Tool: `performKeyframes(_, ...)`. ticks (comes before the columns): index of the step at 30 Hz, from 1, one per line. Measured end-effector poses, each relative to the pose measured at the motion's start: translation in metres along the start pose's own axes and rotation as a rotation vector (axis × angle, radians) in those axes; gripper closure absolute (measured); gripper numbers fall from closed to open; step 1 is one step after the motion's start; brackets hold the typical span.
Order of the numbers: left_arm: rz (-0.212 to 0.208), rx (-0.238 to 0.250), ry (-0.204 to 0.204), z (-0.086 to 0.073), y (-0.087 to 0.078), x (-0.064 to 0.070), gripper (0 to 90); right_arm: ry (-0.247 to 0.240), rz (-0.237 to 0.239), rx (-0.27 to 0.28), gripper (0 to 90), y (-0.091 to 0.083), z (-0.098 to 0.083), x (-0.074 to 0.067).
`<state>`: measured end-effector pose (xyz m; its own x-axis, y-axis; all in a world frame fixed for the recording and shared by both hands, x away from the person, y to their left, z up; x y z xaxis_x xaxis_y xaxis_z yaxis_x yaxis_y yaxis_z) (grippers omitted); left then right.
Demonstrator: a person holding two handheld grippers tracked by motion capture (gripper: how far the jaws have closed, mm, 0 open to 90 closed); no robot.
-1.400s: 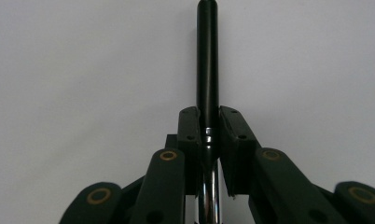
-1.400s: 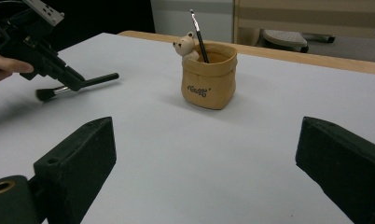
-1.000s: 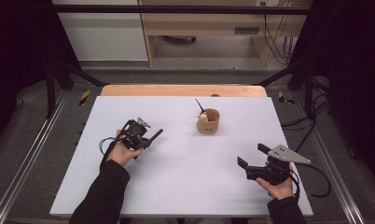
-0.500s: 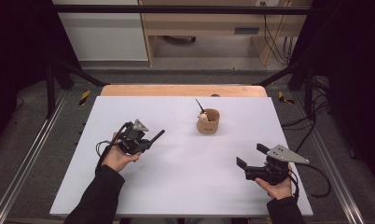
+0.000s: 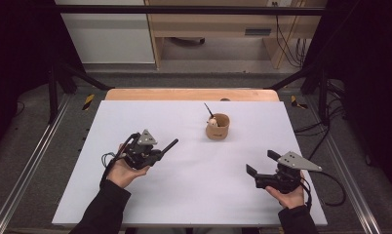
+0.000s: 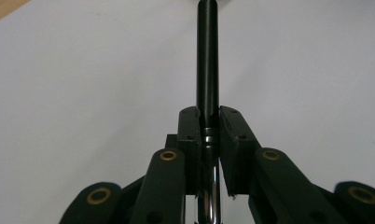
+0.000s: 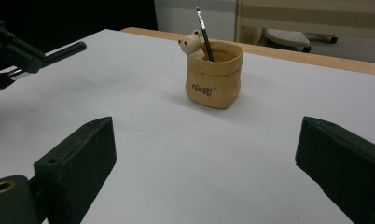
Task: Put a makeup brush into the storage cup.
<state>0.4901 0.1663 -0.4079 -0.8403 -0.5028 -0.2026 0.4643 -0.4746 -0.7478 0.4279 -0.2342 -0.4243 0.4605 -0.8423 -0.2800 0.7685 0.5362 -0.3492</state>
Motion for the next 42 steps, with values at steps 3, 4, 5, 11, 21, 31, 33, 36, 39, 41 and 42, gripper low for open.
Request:
performKeyframes(3, -0.006, 0.016, 0.01, 0.001, -0.002, 0.005, 79.1, -0.002, -0.002, -0.001, 5.6, 0.001, 0.0, -0.001)
performKeyframes(4, -0.007, 0.02, 0.014, 0.001, -0.002, 0.007, 79.1, -0.004, 0.001, -0.003, 5.6, 0.001, 0.0, -0.002)
performKeyframes(5, -0.013, 0.023, 0.016, 0.001, -0.003, 0.009, 79.1, -0.007, 0.002, -0.002, 5.6, 0.001, 0.0, -0.002)
performKeyframes(11, -0.03, 0.041, 0.037, 0.002, -0.006, 0.02, 79.1, -0.011, 0.004, -0.006, 5.6, 0.003, 0.0, -0.004)
performKeyframes(21, -0.05, 0.079, 0.069, 0.005, -0.011, 0.037, 79.1, -0.043, 0.017, -0.023, 5.7, 0.008, 0.0, -0.012)
performKeyframes(31, -0.065, 0.091, 0.08, 0.005, -0.011, 0.044, 79.1, -0.069, 0.026, -0.038, 5.9, 0.013, 0.001, -0.02)
performKeyframes(33, -0.071, 0.092, 0.082, 0.005, -0.01, 0.046, 79.1, -0.075, 0.025, -0.045, 6.0, 0.014, 0.001, -0.022)
performKeyframes(36, -0.083, 0.095, 0.087, 0.006, -0.008, 0.05, 79.1, -0.089, 0.023, -0.054, 6.1, 0.016, 0.001, -0.025)
performKeyframes(39, -0.09, 0.095, 0.093, 0.007, -0.008, 0.053, 79.1, -0.104, 0.02, -0.066, 6.2, 0.018, 0.001, -0.029)
performKeyframes(41, -0.097, 0.096, 0.098, 0.008, -0.008, 0.054, 79.1, -0.114, 0.02, -0.075, 6.2, 0.019, 0.001, -0.031)
performKeyframes(42, -0.101, 0.096, 0.1, 0.008, -0.007, 0.055, 79.1, -0.121, 0.02, -0.079, 6.2, 0.02, 0.001, -0.032)
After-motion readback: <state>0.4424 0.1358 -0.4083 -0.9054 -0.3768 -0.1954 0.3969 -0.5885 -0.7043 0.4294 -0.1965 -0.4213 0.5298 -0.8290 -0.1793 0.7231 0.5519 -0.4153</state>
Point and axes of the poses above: each handheld gripper's, and its own axes: y roughly forward along the jaws, z roughly out of its top, x roughly to its right, the point moved 2 cm from there along y, roughly forward along the jaws, and after that the axes turned 12 degrees about y, right-handed, at the moved point
